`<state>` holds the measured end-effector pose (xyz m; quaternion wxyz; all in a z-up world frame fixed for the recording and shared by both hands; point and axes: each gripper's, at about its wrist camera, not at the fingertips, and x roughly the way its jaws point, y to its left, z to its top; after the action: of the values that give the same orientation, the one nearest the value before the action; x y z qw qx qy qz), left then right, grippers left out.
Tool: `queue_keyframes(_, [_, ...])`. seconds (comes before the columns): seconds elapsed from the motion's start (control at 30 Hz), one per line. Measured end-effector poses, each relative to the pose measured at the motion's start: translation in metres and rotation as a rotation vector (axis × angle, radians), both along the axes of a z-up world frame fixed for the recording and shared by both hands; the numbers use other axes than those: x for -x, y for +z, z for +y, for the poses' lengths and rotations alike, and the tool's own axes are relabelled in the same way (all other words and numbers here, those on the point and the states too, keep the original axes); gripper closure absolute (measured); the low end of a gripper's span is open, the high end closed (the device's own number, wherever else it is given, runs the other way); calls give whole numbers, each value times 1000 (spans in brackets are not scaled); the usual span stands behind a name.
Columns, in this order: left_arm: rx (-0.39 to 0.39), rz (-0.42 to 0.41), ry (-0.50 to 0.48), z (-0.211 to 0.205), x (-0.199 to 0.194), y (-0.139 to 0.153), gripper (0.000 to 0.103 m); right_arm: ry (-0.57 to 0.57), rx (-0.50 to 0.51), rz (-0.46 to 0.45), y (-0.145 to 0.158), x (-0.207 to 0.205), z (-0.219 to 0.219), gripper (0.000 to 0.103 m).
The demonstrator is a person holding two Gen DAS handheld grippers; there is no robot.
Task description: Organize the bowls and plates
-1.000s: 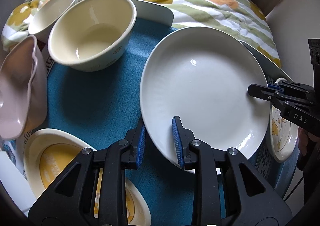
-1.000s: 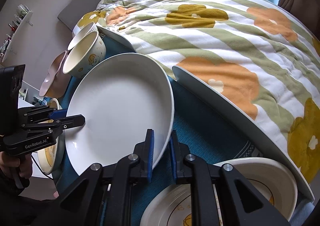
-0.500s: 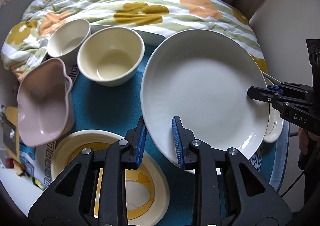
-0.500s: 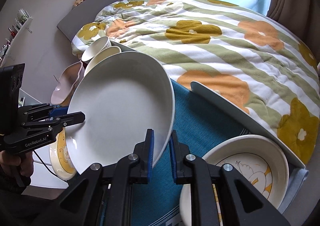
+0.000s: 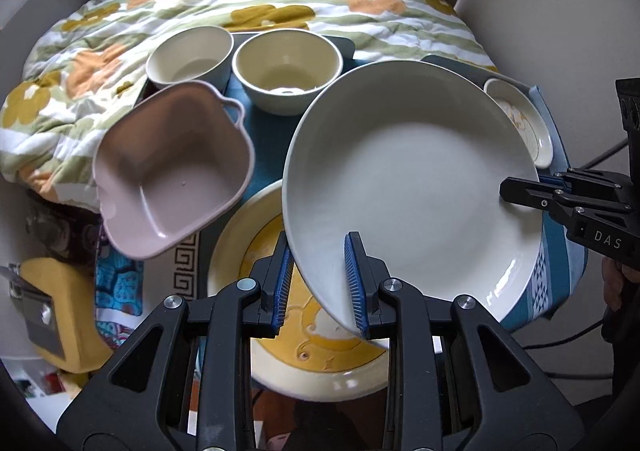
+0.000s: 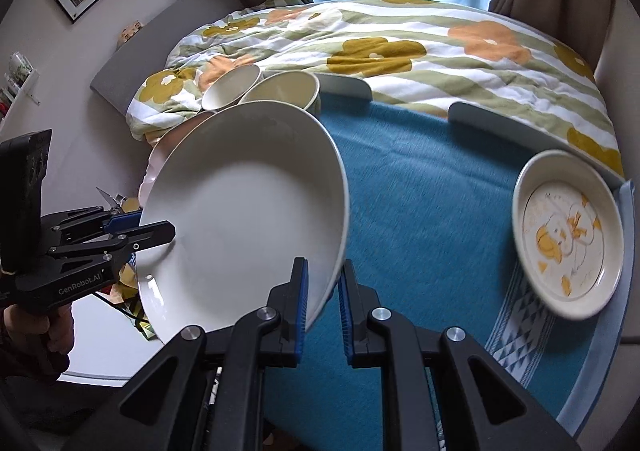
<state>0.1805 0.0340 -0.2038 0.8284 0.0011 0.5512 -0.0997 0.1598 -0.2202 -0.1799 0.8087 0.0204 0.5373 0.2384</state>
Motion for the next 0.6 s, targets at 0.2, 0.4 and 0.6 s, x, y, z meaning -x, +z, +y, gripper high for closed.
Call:
queue_keyframes(0.2, [28, 71, -49, 29, 20, -28, 80, -88, -17, 74, -28, 41, 25, 89])
queue_keyframes(0.4, [46, 104, -58, 39, 23, -52, 80, -124, 7, 103, -45, 52, 36, 89])
queue_keyframes(0.6, [23, 115, -64, 37, 14, -67, 80, -134, 40, 85, -48, 51, 42, 89])
